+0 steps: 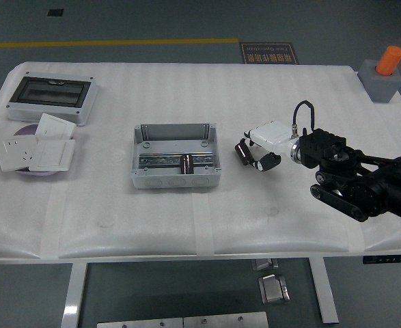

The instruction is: Pick up the battery,place it into the box

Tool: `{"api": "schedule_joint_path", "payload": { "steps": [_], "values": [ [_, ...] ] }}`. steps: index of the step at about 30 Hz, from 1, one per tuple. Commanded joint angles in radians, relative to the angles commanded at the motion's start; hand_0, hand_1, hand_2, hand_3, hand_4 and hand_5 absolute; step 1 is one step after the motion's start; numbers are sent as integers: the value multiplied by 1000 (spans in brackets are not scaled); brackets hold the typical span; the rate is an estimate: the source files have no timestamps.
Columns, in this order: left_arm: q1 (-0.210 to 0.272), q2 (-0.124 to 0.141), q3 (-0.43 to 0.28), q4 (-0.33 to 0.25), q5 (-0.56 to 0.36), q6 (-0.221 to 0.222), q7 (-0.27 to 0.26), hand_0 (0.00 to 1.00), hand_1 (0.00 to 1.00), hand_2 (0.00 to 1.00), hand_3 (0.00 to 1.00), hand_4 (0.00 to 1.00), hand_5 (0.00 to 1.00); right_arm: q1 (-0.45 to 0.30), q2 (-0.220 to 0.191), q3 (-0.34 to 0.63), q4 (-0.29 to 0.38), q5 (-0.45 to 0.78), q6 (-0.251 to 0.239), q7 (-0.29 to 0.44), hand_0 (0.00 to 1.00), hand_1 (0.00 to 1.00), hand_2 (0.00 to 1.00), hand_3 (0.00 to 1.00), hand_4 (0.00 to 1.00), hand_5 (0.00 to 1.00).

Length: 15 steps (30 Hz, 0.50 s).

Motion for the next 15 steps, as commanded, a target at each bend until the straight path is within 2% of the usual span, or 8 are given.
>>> {"api": "schedule_joint_path", "payload": {
  "steps": [3, 6, 10, 15],
  "values": [
    [3, -1, -6, 0, 3, 0, 2, 625, 631, 475, 529, 486, 151, 2, -27, -22, 59, 44, -68, -19, 723, 659, 602, 681, 348, 88],
    [5, -1, -14, 0, 7, 1, 5, 625, 631, 475, 528, 486, 154, -10, -44, 33, 117, 30, -106, -37, 722, 657, 598, 681, 347, 89],
    [8, 0, -22, 0, 13, 0, 10, 625, 631, 475, 528, 486, 154, -55, -42, 133, 204, -56, -112, -75, 722, 657, 598, 681, 347, 89],
    [10, 0, -22, 0, 11, -1, 12, 623, 631, 474, 528, 486, 154, -112, -1, 261, 305, -152, -116, -98, 723, 657, 600, 683, 350, 91]
  ]
}}
